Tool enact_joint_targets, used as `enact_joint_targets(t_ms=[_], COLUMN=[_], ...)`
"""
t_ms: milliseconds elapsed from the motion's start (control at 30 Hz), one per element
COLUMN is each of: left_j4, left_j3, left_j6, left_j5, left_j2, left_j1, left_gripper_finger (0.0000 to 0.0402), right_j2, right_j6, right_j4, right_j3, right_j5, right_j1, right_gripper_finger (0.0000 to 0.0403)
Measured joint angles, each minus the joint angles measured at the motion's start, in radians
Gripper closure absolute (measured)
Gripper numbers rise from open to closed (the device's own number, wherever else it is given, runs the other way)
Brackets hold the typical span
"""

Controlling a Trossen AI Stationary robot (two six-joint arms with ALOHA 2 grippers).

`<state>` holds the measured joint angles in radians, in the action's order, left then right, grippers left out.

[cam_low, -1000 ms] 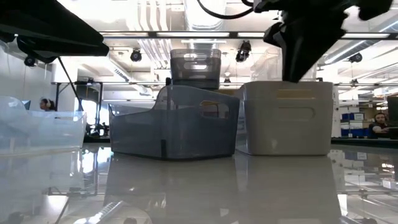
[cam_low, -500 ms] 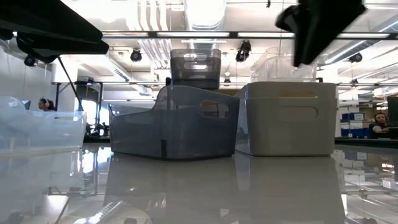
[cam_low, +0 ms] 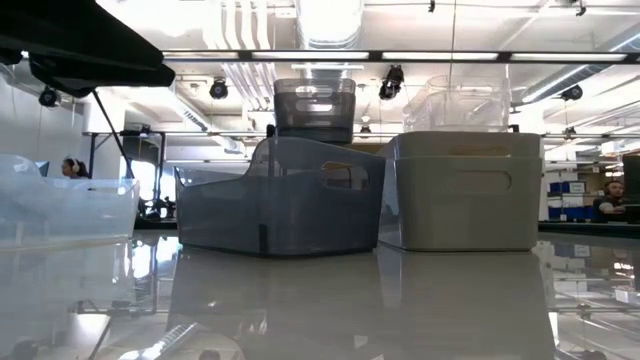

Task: Stack baskets on shelf by color
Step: Stack the transparent bin on top of the transparent bins on the shelf

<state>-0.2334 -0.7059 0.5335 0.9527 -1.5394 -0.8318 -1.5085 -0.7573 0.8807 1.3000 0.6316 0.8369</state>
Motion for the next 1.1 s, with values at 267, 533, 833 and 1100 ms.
enact_joint_targets(t_ms=[267, 533, 833, 1100], left_j4=[-0.032, 0.636, 1.488, 1.561], left_j3=[-0.047, -0.29, -0.51, -0.425], left_j6=[-0.237, -0.142, 0.497, 0.474], left_j5=[-0.045, -0.203, -0.308, -0.679], left_j2=[0.001, 0.042, 0.055, 0.062], left_j1=[0.001, 0.0, 0.001, 0.0], left_gripper_finger=[0.0282, 0.0282, 0.0282, 0.0281], right_j2=[-0.194, -0.282, -0.287, -0.28], right_j6=[0.09, -0.003, -0.036, -0.036], right_j4=[-0.312, -0.328, -0.334, -0.333], right_j3=[0.0, 0.0, 0.0, 0.0], right_j5=[0.056, 0.05, 0.103, 0.243], right_j1=[0.123, 0.145, 0.173, 0.255], right_gripper_finger=[0.036, 0.036, 0.036, 0.036])
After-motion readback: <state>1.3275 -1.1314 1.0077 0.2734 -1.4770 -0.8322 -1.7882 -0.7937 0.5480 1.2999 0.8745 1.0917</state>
